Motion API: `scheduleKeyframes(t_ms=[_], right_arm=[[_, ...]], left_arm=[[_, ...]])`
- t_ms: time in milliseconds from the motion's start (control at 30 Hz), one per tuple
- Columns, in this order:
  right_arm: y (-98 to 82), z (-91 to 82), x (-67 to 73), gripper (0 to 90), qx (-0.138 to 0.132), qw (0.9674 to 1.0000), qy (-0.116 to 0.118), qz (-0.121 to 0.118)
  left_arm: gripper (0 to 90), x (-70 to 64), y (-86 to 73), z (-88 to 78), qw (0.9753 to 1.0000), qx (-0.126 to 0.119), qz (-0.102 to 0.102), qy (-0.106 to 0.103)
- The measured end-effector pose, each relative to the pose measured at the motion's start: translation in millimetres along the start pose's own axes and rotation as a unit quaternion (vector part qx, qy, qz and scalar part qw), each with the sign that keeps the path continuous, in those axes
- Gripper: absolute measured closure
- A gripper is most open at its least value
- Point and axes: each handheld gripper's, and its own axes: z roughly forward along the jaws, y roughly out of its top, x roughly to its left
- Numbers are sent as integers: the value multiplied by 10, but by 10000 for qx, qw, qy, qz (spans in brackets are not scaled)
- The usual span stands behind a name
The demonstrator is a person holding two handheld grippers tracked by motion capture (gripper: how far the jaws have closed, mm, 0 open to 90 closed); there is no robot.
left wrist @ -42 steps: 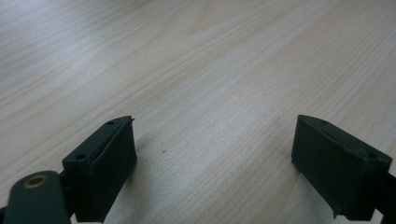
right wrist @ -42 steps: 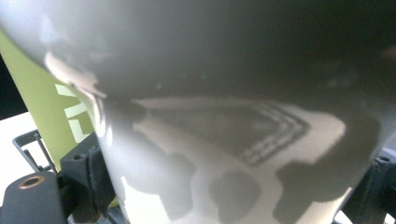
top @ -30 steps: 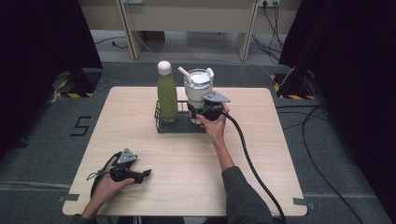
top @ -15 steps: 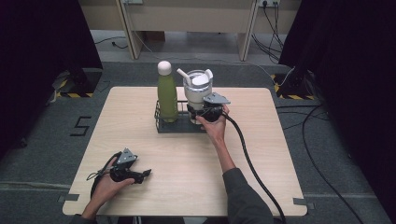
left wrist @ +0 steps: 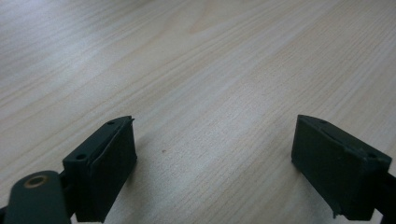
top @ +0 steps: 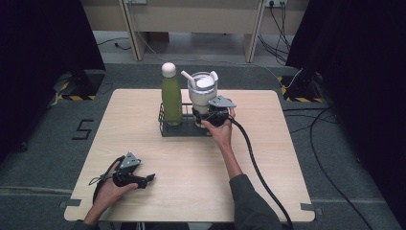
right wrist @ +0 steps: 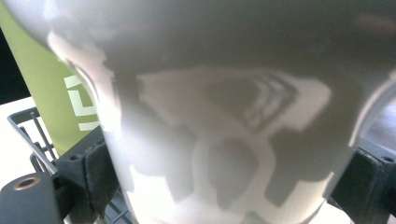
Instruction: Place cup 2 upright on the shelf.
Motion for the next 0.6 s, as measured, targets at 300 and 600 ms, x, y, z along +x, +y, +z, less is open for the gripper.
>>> scheduleKeyframes(t_ms=[300, 600], right_arm=[[-18, -59, 28, 101, 44, 9999, -102, 10], [-130, -245, -32, 110, 79, 9999, -3, -75]], left_arm=[[130, 1, 0, -1, 10000, 11, 12, 4], [130, 2, 0, -2, 10000, 12, 16, 1]])
